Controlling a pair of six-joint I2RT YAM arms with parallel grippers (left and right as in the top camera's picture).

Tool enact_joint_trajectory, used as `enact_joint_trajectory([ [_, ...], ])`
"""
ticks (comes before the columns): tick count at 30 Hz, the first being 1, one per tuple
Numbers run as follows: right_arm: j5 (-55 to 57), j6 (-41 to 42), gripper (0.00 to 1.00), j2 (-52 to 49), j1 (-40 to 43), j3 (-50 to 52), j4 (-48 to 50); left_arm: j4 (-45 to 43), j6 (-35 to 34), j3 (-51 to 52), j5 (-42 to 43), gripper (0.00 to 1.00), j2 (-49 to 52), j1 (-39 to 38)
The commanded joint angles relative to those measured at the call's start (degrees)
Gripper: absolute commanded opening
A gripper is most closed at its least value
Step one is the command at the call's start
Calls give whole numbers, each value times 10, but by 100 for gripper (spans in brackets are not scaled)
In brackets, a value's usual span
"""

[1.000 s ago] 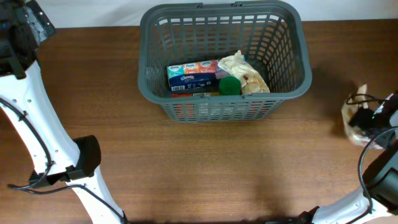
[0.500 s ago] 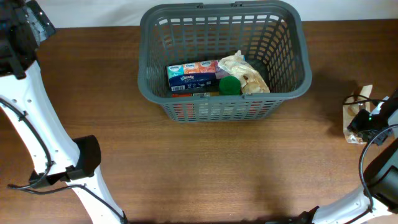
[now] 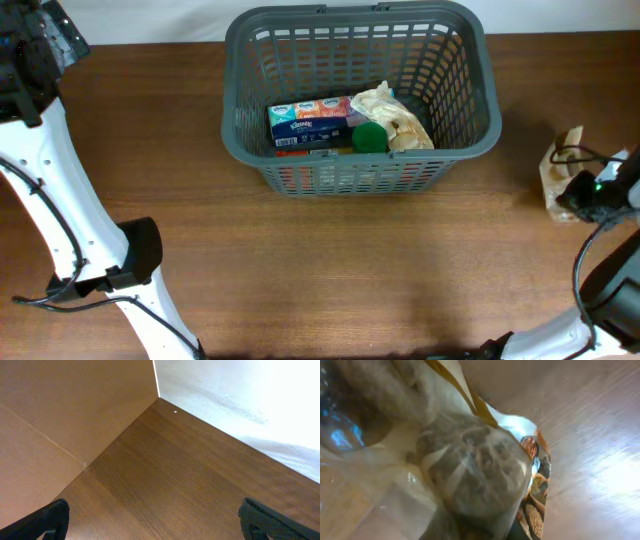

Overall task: Pack container
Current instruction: 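Grasp the brown-printed snack bag with the right gripper and lift, then carry the bag over the basket, lower it in and release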

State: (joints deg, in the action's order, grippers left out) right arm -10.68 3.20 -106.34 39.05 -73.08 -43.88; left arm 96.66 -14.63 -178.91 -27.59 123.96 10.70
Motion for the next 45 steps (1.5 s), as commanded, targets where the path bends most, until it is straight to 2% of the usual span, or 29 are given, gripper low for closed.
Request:
enact_joint_trajectory([
  [1,-14,2,4,68,-16,-76,-23,0,-7,0,0,99,1,2],
  [8,-14,0,4,116,-52,-236,-127,0,-7,0,0,99,1,2],
  [12,-39,-15,4,137,-105,-353,-188,0,-7,0,0,99,1,2],
  [17,-39,-40,4,142,-220,-461,-247,0,-7,0,0,99,1,2],
  [18,-35,-45,4,142,-270,-482,-257,0,-7,0,0,99,1,2],
  [23,12,-45,4,141,-430,-493,-264,0,-7,0,0,99,1,2],
  [27,125,-45,4,138,-567,-493,-262,0,-7,0,0,99,1,2],
  [30,173,-45,4,130,-617,-493,-266,0,-7,0,0,99,1,2],
  [45,135,-45,4,-55,-663,-492,-310,0,-7,0,0,99,1,2],
])
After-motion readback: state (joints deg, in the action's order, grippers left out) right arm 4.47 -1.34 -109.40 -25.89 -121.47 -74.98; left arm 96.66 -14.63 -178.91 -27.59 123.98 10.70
